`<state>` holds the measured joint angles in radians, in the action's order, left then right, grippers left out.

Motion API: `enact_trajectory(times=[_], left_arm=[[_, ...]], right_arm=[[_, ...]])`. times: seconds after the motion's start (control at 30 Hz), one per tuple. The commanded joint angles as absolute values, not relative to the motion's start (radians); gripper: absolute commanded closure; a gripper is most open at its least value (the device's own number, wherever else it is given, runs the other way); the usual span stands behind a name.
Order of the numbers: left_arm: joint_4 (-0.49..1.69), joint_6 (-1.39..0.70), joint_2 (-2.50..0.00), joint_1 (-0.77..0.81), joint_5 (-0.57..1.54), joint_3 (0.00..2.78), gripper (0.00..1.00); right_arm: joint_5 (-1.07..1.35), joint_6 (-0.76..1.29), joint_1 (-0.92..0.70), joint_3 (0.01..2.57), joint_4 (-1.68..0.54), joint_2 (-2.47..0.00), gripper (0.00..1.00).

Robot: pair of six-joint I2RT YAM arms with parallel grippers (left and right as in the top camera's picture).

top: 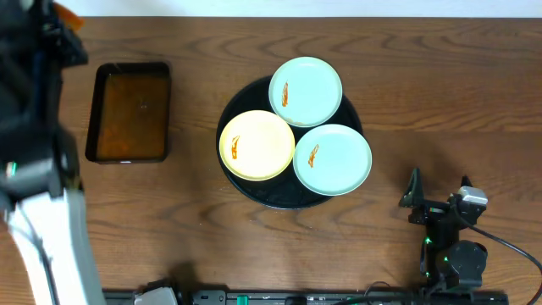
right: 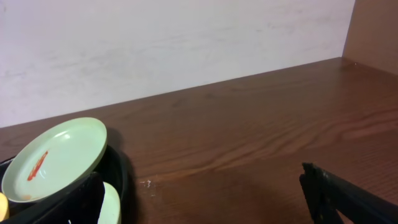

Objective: Clean dirty plates on tray and stack at the side
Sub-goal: 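Carry the sponge with the left gripper onto the yellow plate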

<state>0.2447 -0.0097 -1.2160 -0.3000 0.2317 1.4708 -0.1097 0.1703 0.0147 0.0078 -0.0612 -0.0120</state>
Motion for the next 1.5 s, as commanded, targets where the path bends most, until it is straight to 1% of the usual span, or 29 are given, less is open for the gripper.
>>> enact_trajectory(times=[0.0, 0.13, 0.17, 0.3, 0.5, 0.63, 0.73, 0.9, 0.93, 0.97, 1.03, 1.13, 1.17, 1.3, 1.43, 1.47], left_arm=[[0.398, -0.027, -1.283, -0.254, 0.269, 1.425, 0.93], [0.564, -0.057, -1.334, -0.171, 0.400, 1.404, 0.93], [0.620, -0.057, -1.373, -0.117, 0.458, 1.394, 0.93], [0.697, -0.057, -1.489, 0.023, 0.471, 1.390, 0.93], [0.702, -0.057, -1.691, 0.208, 0.448, 1.390, 0.93], [0.702, -0.057, -1.834, 0.303, 0.356, 1.390, 0.92], [0.694, -0.057, -1.906, 0.342, 0.299, 1.390, 0.93], [0.660, -0.101, -1.944, 0.366, 0.298, 1.390, 0.92], [0.655, -0.108, -1.943, 0.366, 0.298, 1.390, 0.90], [0.652, -0.122, -1.939, 0.366, 0.298, 1.390, 0.83], [0.649, -0.147, -1.934, 0.366, 0.298, 1.390, 0.59], [0.652, -0.149, -1.913, 0.366, 0.299, 1.390, 0.39], [0.654, -0.149, -1.901, 0.366, 0.299, 1.390, 0.36], [0.673, -0.149, -1.809, 0.362, 0.298, 1.390, 0.31], [0.673, -0.147, -1.634, 0.355, 0.297, 1.390, 0.26], [0.680, -0.147, -1.594, 0.352, 0.291, 1.390, 0.22]], right_arm=[[-0.120, 0.159, 0.019, 0.006, -0.063, -0.007, 0.01], [-0.120, 0.159, 0.019, 0.006, -0.063, -0.007, 0.01], [-0.120, 0.159, 0.019, 0.006, -0.063, -0.007, 0.01], [-0.120, 0.159, 0.019, 0.006, -0.063, -0.007, 0.01], [-0.120, 0.159, 0.019, 0.006, -0.063, -0.007, 0.01], [-0.120, 0.159, 0.019, 0.006, -0.063, -0.007, 0.01], [-0.120, 0.159, 0.019, 0.006, -0.063, -0.007, 0.01], [-0.120, 0.159, 0.019, 0.006, -0.063, -0.007, 0.01], [-0.120, 0.159, 0.019, 0.006, -0.063, -0.007, 0.01], [-0.120, 0.159, 0.019, 0.006, -0.063, -0.007, 0.01], [-0.120, 0.159, 0.019, 0.006, -0.063, -0.007, 0.01], [-0.120, 0.159, 0.019, 0.006, -0.063, -0.007, 0.01], [-0.120, 0.159, 0.019, 0.006, -0.063, -0.007, 0.01], [-0.120, 0.159, 0.019, 0.006, -0.063, -0.007, 0.01], [-0.120, 0.159, 0.019, 0.006, -0.063, -0.007, 0.01], [-0.120, 0.159, 0.019, 0.006, -0.063, -0.007, 0.01]])
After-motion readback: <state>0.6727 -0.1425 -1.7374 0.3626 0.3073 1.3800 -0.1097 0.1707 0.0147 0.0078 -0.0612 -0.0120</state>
